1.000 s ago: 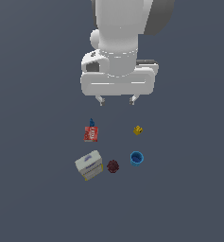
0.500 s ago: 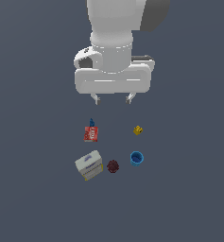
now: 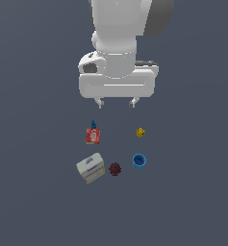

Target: Pick up a designated object from a clutter of objects.

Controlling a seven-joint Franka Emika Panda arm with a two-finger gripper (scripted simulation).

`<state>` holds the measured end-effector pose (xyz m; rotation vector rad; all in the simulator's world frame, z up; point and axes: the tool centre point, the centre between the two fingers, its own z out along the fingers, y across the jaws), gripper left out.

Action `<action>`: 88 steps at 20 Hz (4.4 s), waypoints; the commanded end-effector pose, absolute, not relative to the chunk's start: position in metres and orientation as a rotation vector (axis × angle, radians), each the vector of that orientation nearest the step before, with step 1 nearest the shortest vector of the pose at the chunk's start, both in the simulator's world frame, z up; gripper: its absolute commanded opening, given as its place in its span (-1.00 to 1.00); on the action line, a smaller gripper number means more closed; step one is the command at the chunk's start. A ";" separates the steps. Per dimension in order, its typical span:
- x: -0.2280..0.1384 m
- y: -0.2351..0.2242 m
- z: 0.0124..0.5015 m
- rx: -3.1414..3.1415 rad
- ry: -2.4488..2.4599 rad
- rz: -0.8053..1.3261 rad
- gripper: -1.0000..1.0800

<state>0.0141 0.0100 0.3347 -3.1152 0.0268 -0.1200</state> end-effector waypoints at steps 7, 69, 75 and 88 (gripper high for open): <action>0.013 0.026 0.305 -3.116 0.166 -0.105 0.92; -0.098 0.156 0.063 -2.847 1.328 0.000 0.92; -0.099 0.156 0.038 -2.846 1.330 0.000 0.92; -0.099 0.156 0.022 -2.845 1.332 0.000 -1.00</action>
